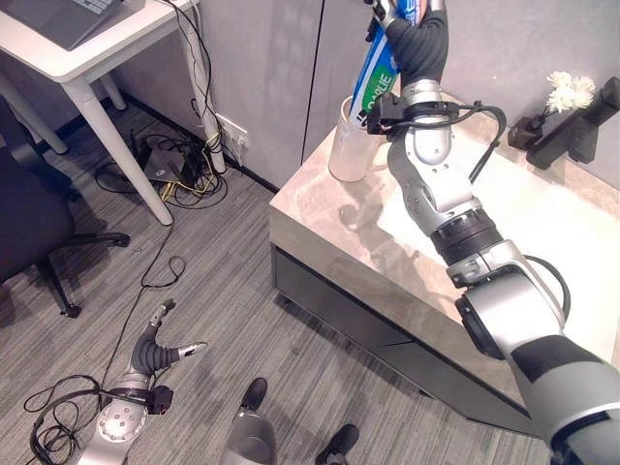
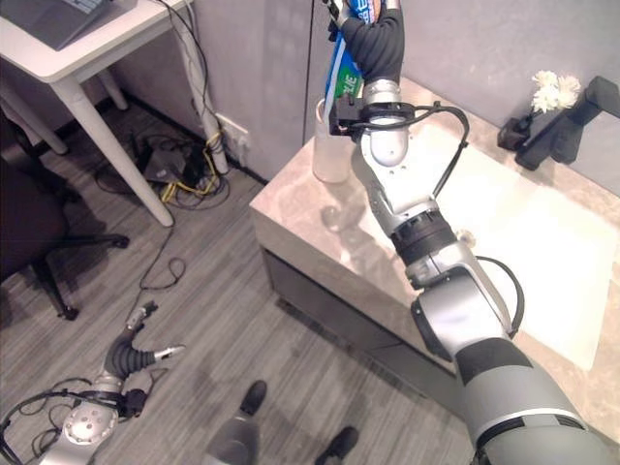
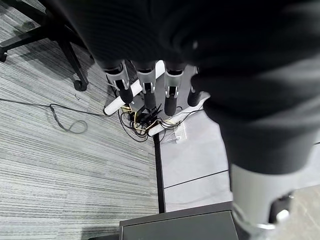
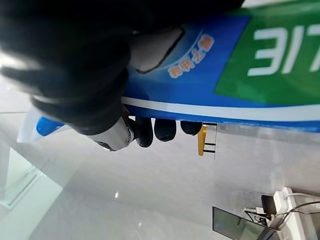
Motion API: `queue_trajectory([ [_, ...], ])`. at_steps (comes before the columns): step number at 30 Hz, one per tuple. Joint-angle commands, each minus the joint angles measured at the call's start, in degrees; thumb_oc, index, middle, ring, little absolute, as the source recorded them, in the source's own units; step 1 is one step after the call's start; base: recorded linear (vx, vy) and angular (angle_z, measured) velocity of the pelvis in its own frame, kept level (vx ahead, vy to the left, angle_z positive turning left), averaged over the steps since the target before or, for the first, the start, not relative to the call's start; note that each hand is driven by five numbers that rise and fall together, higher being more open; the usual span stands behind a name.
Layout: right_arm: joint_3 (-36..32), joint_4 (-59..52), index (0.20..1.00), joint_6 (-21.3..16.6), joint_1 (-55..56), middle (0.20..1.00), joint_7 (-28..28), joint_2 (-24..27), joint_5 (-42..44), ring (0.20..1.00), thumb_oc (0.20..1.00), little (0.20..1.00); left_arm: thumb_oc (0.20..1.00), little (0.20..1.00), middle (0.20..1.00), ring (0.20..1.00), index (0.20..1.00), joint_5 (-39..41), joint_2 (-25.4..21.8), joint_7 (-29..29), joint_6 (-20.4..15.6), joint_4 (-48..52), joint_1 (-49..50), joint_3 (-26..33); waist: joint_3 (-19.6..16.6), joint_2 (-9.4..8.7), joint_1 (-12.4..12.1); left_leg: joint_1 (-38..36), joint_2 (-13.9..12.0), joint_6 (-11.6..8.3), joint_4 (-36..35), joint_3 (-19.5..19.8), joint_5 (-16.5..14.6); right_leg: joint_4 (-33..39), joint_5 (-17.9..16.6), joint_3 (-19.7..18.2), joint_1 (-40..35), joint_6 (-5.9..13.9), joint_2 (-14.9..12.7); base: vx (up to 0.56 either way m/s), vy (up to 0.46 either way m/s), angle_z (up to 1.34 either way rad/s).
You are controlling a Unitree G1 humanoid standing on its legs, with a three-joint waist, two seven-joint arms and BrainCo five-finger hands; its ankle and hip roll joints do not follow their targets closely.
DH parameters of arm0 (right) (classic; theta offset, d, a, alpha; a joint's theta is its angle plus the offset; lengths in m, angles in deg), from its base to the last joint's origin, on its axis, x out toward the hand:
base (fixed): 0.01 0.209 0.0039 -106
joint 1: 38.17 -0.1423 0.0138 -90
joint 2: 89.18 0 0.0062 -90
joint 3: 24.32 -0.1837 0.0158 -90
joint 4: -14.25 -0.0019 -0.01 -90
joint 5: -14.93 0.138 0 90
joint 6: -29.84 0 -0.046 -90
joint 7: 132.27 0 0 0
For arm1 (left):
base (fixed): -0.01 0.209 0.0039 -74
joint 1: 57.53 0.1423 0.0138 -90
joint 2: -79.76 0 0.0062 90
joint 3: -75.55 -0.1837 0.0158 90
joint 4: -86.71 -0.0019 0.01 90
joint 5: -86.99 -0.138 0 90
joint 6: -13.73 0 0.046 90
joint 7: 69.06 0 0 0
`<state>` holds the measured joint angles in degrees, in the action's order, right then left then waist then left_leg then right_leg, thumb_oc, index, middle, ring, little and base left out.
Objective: Put brush and paste in cup on sink, flatten towel.
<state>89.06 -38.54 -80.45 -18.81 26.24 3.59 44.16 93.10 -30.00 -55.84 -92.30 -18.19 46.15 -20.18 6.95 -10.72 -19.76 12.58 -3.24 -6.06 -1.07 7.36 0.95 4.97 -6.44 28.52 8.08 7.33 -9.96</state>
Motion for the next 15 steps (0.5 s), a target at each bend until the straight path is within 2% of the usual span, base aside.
queue_trajectory([
  [1, 1.3, -0.2, 0.200, -2.0, -7.1, 0.200, -1.7, 5.6, -4.3, 0.200, 0.200, 0.200, 1.000, 1.000, 1.000, 1.000, 1.000, -1.8, -3.3, 0.9, -2.6, 1.6, -0.7, -1.0, 0.7, -2.21, -2.4, -0.4, 3.6, 4.11, -3.9, 4.8, 2.4, 0.0, -4.4, -1.4, -7.5, 6.14, -4.7, 0.00, 0.000, 0.00],
  [15, 1.4, 2.4, 0.200, -1.2, -6.8, 0.200, -1.9, 4.5, -5.7, 0.200, 0.200, 0.200, 1.000, 1.000, 1.000, 1.000, 1.000, -2.0, -3.0, 1.4, -2.7, 2.0, -1.2, -1.5, 1.6, -1.93, -2.7, -0.2, 3.5, 4.35, -3.9, 4.1, 2.3, 0.0, -4.3, -2.4, -6.6, 6.11, -4.7, 0.00, 0.000, -0.01],
])
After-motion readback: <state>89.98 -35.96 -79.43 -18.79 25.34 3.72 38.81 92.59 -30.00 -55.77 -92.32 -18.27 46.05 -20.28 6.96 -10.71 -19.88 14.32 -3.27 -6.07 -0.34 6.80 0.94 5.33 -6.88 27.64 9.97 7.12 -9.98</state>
